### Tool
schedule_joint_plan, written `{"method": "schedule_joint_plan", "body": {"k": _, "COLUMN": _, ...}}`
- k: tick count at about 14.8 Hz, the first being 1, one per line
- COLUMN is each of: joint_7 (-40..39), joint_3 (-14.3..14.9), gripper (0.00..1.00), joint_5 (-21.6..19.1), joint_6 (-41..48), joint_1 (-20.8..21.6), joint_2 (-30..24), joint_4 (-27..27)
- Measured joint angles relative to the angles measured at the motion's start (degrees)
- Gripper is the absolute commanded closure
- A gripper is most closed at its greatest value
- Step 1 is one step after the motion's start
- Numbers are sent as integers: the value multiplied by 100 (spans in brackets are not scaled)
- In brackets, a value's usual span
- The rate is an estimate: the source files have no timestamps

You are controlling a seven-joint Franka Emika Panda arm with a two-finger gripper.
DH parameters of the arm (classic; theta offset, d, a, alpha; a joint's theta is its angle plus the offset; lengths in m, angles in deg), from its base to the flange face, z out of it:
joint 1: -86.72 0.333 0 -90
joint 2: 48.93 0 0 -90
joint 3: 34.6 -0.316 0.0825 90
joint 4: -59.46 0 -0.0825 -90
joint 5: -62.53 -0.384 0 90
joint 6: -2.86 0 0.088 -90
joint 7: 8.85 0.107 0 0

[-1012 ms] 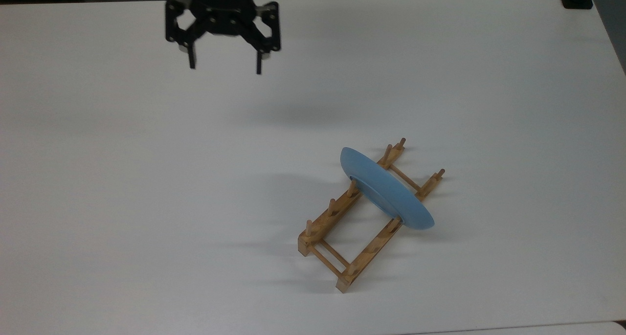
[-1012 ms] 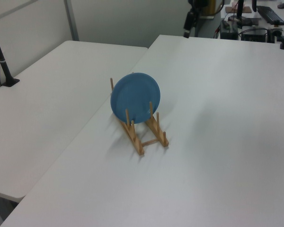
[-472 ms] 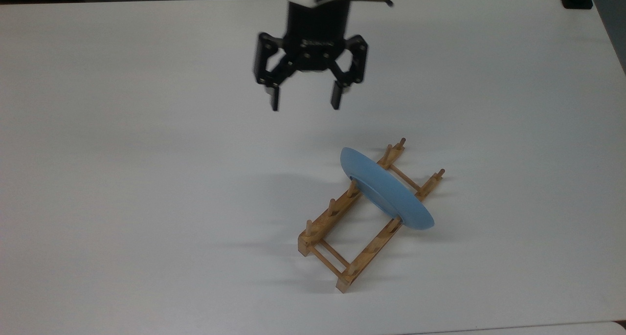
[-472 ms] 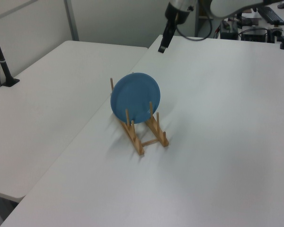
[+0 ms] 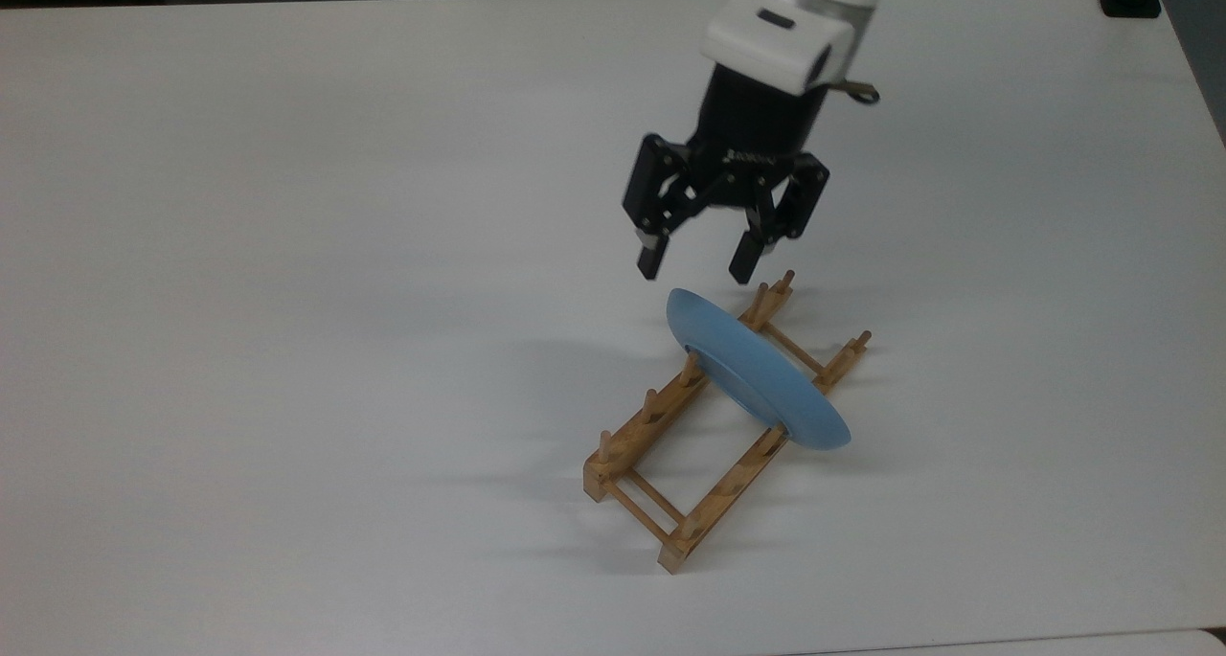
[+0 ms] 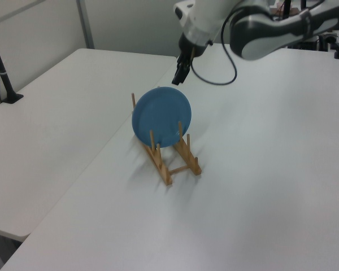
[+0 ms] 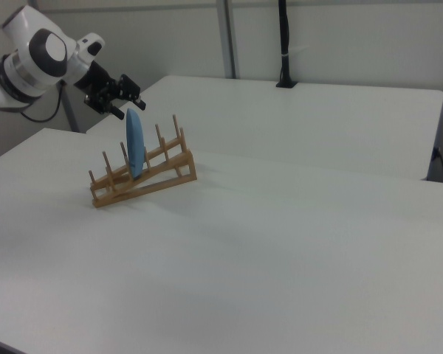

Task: Pick plate from plate rack
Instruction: 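Move the open gripper over the blue plate's rim in the rack, then lower the gripper onto the plate rim and close on it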

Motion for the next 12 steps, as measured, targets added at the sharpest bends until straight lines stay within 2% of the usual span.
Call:
{"method": "schedule_joint_plan", "body": {"k": 2, "joint_7": 163, "joint_3": 18, "gripper": 35, "joint_5": 341, "joint_6": -3, "joint_1": 97, "joint_2": 255, "joint_4": -135}}
{"method": "schedule_joint_plan", "body": {"k": 6, "joint_7": 297, "joint_3": 23, "gripper": 44, "joint_5": 586, "joint_6": -112, "joint_1": 162, "joint_2": 412, "joint_4": -227}}
{"method": "schedule_joint_plan", "body": {"k": 10, "joint_7": 724, "joint_3": 23, "gripper": 65, "joint_5": 1179, "joint_6": -124, "joint_1": 267, "joint_2": 520, "joint_4": -227}}
{"method": "schedule_joint_plan", "body": {"k": 12, "joint_7": 839, "joint_3": 23, "gripper": 77, "joint_5": 1347, "joint_6": -124, "joint_1": 288, "joint_2": 607, "joint_4": -227}}
